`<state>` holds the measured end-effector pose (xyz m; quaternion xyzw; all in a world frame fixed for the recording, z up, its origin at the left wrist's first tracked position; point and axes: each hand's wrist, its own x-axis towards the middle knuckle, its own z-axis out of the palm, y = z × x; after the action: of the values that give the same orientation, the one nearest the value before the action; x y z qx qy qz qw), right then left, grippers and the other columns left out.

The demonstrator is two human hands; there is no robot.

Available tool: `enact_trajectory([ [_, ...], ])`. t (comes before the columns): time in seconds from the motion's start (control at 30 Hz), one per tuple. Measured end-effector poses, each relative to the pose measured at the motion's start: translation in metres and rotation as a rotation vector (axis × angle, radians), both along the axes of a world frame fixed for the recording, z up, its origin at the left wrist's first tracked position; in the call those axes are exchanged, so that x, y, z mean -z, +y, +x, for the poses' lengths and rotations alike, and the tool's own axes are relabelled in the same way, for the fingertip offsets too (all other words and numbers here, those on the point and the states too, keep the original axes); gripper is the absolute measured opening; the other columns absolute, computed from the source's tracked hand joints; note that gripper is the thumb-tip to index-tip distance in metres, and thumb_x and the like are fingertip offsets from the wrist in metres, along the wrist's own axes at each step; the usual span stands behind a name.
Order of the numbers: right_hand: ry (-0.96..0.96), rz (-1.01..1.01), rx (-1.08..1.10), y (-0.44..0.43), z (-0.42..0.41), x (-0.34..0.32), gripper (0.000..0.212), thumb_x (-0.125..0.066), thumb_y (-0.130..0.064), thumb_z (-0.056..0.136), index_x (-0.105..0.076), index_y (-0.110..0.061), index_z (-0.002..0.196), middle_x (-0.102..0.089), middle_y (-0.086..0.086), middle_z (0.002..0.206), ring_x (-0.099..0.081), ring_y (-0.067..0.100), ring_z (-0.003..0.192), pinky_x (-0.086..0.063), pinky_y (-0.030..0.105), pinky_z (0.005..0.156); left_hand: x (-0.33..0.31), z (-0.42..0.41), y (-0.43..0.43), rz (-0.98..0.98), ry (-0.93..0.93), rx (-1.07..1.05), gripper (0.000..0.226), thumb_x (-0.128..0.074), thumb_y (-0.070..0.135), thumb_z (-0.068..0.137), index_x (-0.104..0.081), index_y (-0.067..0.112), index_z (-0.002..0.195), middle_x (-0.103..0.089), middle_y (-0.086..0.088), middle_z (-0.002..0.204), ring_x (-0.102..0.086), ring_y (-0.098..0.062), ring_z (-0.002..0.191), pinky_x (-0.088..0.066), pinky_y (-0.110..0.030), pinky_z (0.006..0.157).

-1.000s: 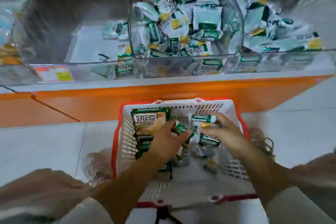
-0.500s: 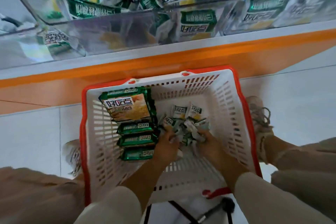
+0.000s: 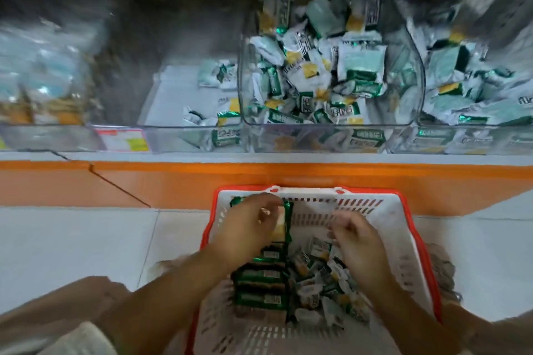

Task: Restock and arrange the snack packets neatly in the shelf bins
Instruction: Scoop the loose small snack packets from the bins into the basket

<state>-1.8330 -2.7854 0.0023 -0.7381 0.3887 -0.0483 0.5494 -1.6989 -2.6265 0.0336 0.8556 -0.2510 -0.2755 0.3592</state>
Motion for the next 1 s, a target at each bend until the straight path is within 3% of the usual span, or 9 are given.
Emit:
enact_trajectory([
  [0.07, -0.084, -0.023, -0.129, 0.015, 0.019, -0.047, 0.015, -0.053, -0.029, 0.097, -0.062, -0.041, 0.100, -0.068, -0.020, 0.094, -0.065, 0.015, 0.083, -0.054, 0.044, 0.082, -0.043, 0.024, 0.024, -0.108, -0.187, 0.009, 0.026, -0.055, 0.014, 0.099, -0.064, 0.024, 0.121, -0.061, 0.014, 0.106, -0.060, -0.001, 0.087, -0.049, -0.014, 0.073],
  [0.13, -0.169, -0.017, -0.277, 0.030, 0.039, -0.093, 0.015, -0.053, -0.036, 0.096, -0.059, -0.049, 0.100, -0.064, -0.029, 0.094, -0.063, 0.002, 0.090, -0.051, 0.034, 0.084, -0.080, 0.053, 0.045, -0.185, -0.371, -0.038, 0.026, -0.056, 0.011, 0.097, -0.065, 0.024, 0.118, -0.062, 0.011, 0.106, -0.059, -0.003, 0.087, -0.046, -0.012, 0.072],
  [0.23, -0.276, -0.065, -0.440, 0.045, 0.075, -0.157, 0.019, -0.053, -0.037, 0.094, -0.062, -0.054, 0.093, -0.063, -0.031, 0.096, -0.061, -0.008, 0.090, -0.049, 0.026, 0.083, -0.115, 0.098, 0.067, -0.230, -0.576, -0.162, 0.025, -0.059, 0.011, 0.096, -0.065, 0.020, 0.118, -0.060, 0.007, 0.108, -0.059, -0.007, 0.090, -0.049, -0.020, 0.079],
  [0.33, -0.313, -0.236, -0.558, 0.049, 0.124, -0.198, 0.024, -0.056, -0.027, 0.095, -0.066, -0.048, 0.089, -0.065, -0.029, 0.095, -0.062, -0.001, 0.088, -0.052, 0.023, 0.078, -0.124, 0.142, 0.075, -0.123, -0.492, -0.208, 0.033, -0.062, 0.020, 0.096, -0.060, 0.023, 0.128, -0.055, 0.007, 0.119, -0.059, -0.013, 0.106, -0.046, -0.025, 0.086],
  [0.47, -0.315, -0.497, -0.699, 0.039, 0.219, -0.212, 0.028, -0.057, -0.017, 0.095, -0.063, -0.044, 0.089, -0.065, -0.020, 0.099, -0.059, -0.001, 0.090, -0.048, 0.017, 0.078, -0.118, 0.190, 0.068, 0.109, -0.407, -0.001, 0.050, -0.072, 0.027, 0.089, -0.055, 0.028, 0.136, -0.054, 0.001, 0.137, -0.056, -0.016, 0.118, -0.045, -0.028, 0.096],
  [0.6, -0.049, -0.740, -0.968, 0.020, 0.319, -0.193, 0.022, -0.058, -0.019, 0.096, -0.064, -0.034, 0.111, -0.060, -0.004, 0.122, -0.058, 0.011, 0.109, -0.047, 0.028, 0.091, -0.099, 0.226, 0.054, 0.183, -0.374, 0.101, 0.065, -0.080, 0.033, 0.081, -0.051, 0.035, 0.139, -0.052, 0.007, 0.143, -0.051, -0.012, 0.126, -0.033, -0.013, 0.087],
  [0.8, 0.540, -0.874, -1.240, 0.013, 0.404, -0.162, 0.068, -0.062, -0.013, 0.093, -0.029, -0.035, 0.149, -0.035, 0.005, 0.153, -0.049, 0.027, 0.126, -0.044, 0.035, 0.100, -0.071, 0.248, 0.045, 0.255, -0.149, 0.262, 0.074, -0.079, 0.035, 0.080, -0.044, 0.035, 0.144, -0.047, 0.005, 0.148, -0.047, -0.015, 0.130, -0.038, -0.025, 0.105],
  [0.93, 0.711, -0.808, -1.302, 0.005, 0.429, -0.141, 0.090, -0.061, 0.003, 0.090, -0.005, -0.026, 0.154, -0.019, 0.008, 0.159, -0.051, 0.021, 0.109, -0.049, 0.030, 0.076, -0.066, 0.256, 0.046, 0.267, -0.140, 0.278, 0.061, -0.079, 0.037, 0.080, -0.054, 0.036, 0.135, -0.056, 0.006, 0.119, -0.051, -0.009, 0.100, -0.041, -0.021, 0.087],
  [1.0, 0.721, -0.847, -1.307, 0.001, 0.436, -0.133, 0.101, -0.067, 0.002, 0.085, 0.000, -0.029, 0.154, -0.011, 0.006, 0.161, -0.040, 0.022, 0.129, -0.047, 0.032, 0.089, -0.063, 0.257, 0.048, 0.247, -0.132, 0.262, 0.054, -0.079, 0.037, 0.080, -0.057, 0.035, 0.130, -0.051, 0.014, 0.099, -0.050, -0.006, 0.088, -0.041, -0.016, 0.075],
])
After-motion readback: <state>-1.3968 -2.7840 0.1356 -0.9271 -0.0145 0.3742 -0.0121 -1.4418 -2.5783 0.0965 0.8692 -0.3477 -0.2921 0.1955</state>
